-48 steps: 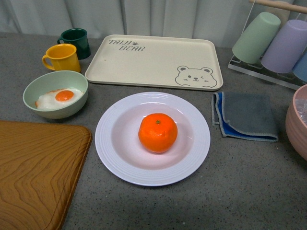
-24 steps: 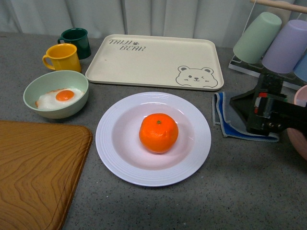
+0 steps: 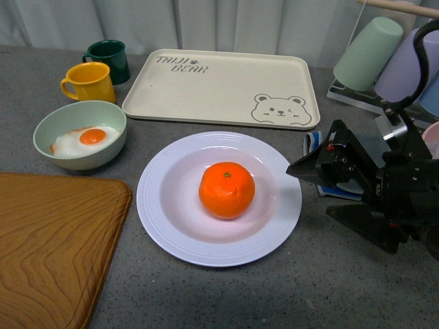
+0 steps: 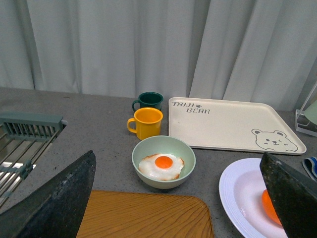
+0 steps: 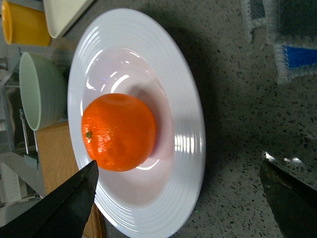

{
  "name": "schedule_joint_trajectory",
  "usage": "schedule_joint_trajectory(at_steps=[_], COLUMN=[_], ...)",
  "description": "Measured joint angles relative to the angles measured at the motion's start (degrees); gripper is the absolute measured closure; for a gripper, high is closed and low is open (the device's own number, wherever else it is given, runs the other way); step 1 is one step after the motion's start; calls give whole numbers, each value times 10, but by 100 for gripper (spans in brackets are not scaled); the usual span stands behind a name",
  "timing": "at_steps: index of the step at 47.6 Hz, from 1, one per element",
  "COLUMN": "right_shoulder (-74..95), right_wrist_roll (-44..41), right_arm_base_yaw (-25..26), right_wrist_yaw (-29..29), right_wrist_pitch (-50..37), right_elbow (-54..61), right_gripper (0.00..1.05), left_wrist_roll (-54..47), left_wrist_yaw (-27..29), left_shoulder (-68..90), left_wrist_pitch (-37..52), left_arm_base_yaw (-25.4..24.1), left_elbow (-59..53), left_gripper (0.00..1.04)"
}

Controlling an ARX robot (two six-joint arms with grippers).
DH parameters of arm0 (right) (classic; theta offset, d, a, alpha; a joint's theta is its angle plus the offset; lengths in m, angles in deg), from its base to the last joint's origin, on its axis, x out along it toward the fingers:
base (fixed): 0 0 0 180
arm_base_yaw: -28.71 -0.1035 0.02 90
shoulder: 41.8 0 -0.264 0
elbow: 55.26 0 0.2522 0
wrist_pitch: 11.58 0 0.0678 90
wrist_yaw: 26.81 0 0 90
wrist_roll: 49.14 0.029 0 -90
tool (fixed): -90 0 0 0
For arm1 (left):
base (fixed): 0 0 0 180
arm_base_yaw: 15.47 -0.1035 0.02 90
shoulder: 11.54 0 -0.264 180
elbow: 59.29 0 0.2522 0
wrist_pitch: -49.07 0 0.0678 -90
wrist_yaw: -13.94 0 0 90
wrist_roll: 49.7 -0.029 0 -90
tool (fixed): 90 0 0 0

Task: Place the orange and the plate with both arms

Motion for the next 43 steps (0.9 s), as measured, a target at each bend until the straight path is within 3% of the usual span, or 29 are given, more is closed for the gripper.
schedule_joint_trajectory(at_steps=[18,31,43], right_shoulder=[82,114,133], right_wrist_roll=[21,110,135], right_arm_base_yaw=[-1,0,-6], right_wrist_yaw=[54,98,103], right_wrist_pitch=[86,61,86], right_elbow=[-107,-158,-182], right_gripper=[9,9,9], left_wrist_roll=[0,0,0], left_wrist_yaw=[0,0,0], left_shoulder=[0,0,0], left_wrist_pitch=[0,0,0], left_arm_base_yaw=[0,0,0], left_elbow=[0,0,0], left_gripper=[7,7,7])
